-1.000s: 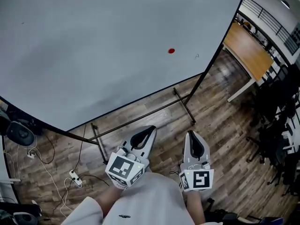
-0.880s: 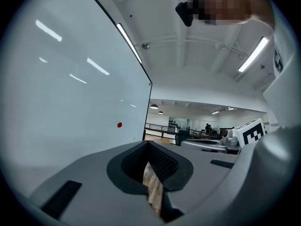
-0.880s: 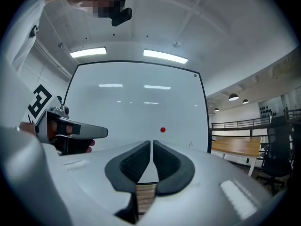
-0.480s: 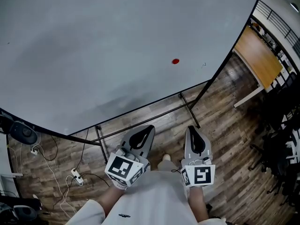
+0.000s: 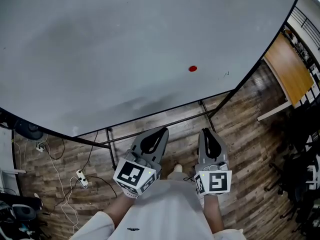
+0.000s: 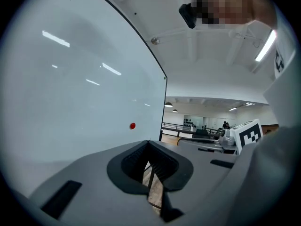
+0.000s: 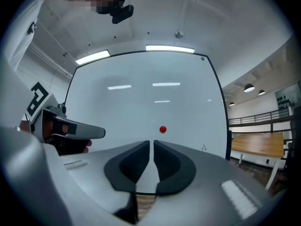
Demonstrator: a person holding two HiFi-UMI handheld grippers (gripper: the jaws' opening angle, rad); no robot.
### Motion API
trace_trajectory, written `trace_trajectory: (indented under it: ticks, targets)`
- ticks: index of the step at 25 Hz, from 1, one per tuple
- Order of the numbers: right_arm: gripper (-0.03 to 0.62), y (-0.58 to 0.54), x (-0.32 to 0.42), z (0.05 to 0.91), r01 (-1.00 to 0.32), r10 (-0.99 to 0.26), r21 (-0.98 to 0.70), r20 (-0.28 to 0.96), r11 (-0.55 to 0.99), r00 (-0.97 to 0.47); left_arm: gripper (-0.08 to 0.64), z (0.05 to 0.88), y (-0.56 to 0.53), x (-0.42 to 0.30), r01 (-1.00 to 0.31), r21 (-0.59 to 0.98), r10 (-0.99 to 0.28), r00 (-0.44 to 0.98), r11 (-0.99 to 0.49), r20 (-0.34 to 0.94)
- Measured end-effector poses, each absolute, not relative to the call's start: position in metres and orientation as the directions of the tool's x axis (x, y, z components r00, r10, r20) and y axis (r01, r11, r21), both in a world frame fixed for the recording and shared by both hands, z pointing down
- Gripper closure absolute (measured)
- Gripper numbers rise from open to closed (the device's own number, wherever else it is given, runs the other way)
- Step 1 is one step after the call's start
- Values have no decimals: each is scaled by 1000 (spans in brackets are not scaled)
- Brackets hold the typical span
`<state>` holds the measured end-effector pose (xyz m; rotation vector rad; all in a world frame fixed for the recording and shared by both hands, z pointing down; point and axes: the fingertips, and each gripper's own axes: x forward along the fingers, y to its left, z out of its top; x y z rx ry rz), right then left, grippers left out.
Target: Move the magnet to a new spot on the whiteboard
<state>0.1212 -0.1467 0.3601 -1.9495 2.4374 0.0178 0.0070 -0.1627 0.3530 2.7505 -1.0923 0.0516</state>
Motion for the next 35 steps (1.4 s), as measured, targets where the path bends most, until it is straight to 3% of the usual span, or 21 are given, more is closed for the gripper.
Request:
trace_trajectory:
  ticks: [21,35]
  targets:
    - [443,-247,130,344,-964,-963,30,-46,264,-265,554,346,-221,20,-734,131,-730,678,-667,88]
    - [405,-307,125,343,-962,-961,21,-23,274,-274,554,359,-255,28,-747,151,-740,664,-647,109]
